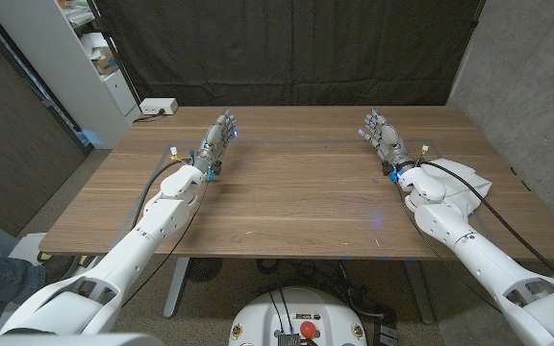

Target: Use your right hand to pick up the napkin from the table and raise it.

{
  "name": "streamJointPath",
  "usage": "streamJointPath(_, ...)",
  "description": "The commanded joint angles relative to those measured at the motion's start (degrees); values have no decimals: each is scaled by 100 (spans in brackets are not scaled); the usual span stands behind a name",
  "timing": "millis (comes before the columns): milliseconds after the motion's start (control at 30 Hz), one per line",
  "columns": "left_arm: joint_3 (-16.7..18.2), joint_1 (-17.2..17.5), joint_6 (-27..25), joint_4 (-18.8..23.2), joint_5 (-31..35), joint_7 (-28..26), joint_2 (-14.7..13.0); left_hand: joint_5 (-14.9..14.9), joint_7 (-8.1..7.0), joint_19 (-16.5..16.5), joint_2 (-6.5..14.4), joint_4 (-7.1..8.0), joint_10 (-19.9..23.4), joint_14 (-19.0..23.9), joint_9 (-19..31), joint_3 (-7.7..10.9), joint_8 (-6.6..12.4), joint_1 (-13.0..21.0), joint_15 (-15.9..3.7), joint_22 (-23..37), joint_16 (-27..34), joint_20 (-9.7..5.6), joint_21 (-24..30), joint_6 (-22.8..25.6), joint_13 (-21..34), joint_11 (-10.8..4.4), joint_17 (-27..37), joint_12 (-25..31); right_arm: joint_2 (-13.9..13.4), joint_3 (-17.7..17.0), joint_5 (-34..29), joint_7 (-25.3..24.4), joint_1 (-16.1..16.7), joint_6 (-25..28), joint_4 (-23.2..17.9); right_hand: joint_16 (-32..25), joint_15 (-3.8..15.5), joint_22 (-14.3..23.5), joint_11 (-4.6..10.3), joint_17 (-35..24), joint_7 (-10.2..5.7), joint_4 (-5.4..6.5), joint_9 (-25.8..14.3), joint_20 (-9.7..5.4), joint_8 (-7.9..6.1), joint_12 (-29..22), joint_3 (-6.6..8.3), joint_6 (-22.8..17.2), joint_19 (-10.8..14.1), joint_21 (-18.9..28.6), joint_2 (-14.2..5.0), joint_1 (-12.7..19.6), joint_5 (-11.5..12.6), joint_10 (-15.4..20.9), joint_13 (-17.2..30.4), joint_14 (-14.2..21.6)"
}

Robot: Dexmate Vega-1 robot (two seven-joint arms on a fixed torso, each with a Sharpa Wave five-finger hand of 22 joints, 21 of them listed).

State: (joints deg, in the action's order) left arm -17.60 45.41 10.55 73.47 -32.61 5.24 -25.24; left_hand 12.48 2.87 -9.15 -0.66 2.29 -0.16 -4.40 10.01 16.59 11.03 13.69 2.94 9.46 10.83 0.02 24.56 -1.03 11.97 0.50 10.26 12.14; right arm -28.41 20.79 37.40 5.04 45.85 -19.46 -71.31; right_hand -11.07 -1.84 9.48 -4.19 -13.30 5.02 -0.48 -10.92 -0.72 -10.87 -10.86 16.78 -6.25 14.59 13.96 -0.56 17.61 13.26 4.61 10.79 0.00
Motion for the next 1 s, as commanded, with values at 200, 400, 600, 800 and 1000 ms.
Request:
streamJointPath(200,-16,116,-82,281,80,-69,-93,-12,34,-16,45,-20,-25,-47,23,20,-6,62,-18,33,15,35,-39,8,2,42,19,21,-220,-96,-61,4,122,-96,-263,-61,9,18,8,4,-30,-57,-12,-8,-52,-52,10,-25,112,-18,-30,71,-5,71,22,40)
streamJointPath(400,10,227,-73,424,63,-129,-130,-20,29,-12,56,-31,-16,-46,23,25,-3,74,-20,33,15,37,-58,20,-4,29,18,24,-285,-119,-68,-27,178,-77,-358,-61,14,18,10,13,-33,-71,-10,-8,-52,-53,9,-28,120,-29,-34,85,-9,77,21,42)
streamJointPath(600,1,282,-92,534,74,-172,-168,-26,31,-12,65,-40,-10,-45,24,29,-1,84,-19,34,15,44,-75,31,-8,26,18,26,-339,-127,-75,-10,206,-72,-423,-63,14,18,3,17,-29,-74,-9,-8,-51,-51,1,-27,121,-42,-39,83,-16,76,20,45)
streamJointPath(800,-20,312,-109,633,104,-249,-183,-32,35,-13,74,-49,-12,-37,24,34,-1,94,-17,34,18,48,-93,37,-12,40,18,25,-393,-148,-97,15,215,-115,-453,-72,-24,18,-33,25,-3,-82,-8,6,-53,-58,-8,-37,124,-58,-42,85,-24,100,19,64)
streamJointPath(1000,-47,267,-112,586,85,-207,-175,-40,50,-7,84,-60,-4,-32,24,38,3,105,-9,35,19,50,-112,55,-17,46,17,27,-458,-168,-145,14,222,-151,-473,-72,-19,18,-38,30,27,-86,-7,17,-49,-51,-16,-30,129,-72,-45,83,-31,87,18,64)
